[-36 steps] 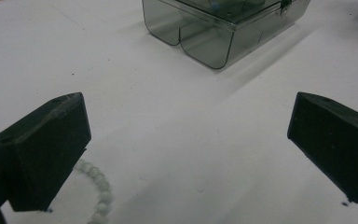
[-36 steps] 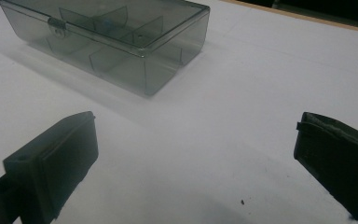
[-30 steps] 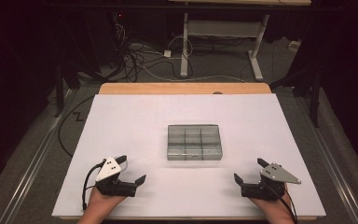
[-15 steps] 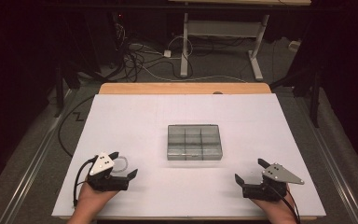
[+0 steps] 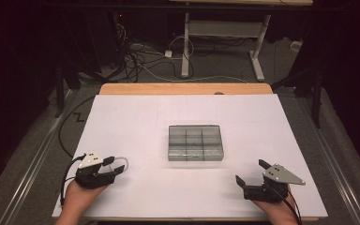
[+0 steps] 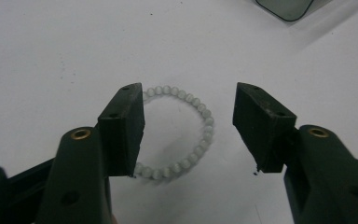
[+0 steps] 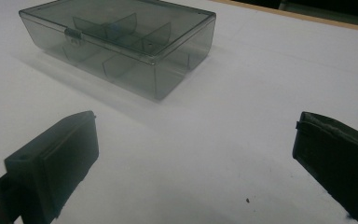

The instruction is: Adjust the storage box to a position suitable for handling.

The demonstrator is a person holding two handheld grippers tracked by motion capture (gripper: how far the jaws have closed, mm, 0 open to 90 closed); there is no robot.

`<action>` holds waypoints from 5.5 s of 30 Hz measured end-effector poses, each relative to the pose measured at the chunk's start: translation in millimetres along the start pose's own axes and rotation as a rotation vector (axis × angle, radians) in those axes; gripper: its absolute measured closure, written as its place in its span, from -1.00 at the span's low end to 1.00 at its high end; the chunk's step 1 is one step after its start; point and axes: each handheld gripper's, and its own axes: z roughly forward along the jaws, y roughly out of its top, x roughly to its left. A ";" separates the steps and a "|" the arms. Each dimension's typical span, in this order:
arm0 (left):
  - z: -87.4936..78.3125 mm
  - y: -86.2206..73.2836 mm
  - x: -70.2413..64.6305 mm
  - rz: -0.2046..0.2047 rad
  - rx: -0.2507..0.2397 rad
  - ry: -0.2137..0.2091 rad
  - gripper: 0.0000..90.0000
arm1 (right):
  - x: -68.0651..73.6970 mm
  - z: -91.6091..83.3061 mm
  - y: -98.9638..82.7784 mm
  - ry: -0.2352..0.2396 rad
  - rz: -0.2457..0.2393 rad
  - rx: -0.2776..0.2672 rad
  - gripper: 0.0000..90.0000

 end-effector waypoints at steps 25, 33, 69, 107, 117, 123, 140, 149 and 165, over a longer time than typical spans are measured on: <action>20.2 1.0 -8.7 0.008 0.101 0.001 0.71 | 0.5 -2.5 0.9 -0.001 0.005 0.001 -0.96; 21.0 0.7 -10.2 -0.002 0.091 -0.006 0.86 | 1.2 -3.6 1.1 0.000 0.008 -0.004 -0.96; 22.6 1.3 -95.0 0.141 0.072 -0.221 0.86 | 2.4 -4.6 -0.1 0.012 0.009 -0.006 -0.95; 12.3 1.8 -37.1 -0.036 -0.071 -0.069 0.96 | -4.5 -0.1 -4.1 0.058 0.067 0.009 0.31; 16.2 6.8 -32.2 -0.048 -0.122 -0.021 0.96 | -5.8 1.0 0.5 0.054 0.078 0.013 1.00; 19.8 14.5 -26.4 -0.063 -0.139 -0.030 0.96 | -6.2 7.3 4.6 0.038 0.072 0.006 1.00; 45.7 24.0 -11.9 -0.084 -0.092 0.026 0.95 | -21.8 48.9 30.4 0.013 0.101 0.007 1.00; 43.6 21.8 -10.4 -0.078 -0.120 -0.012 0.96 | -32.6 82.1 48.0 0.010 0.130 0.019 1.00; 41.5 20.0 -9.4 -0.084 -0.142 -0.024 0.96 | -38.7 146.2 77.2 -0.021 0.129 0.061 1.00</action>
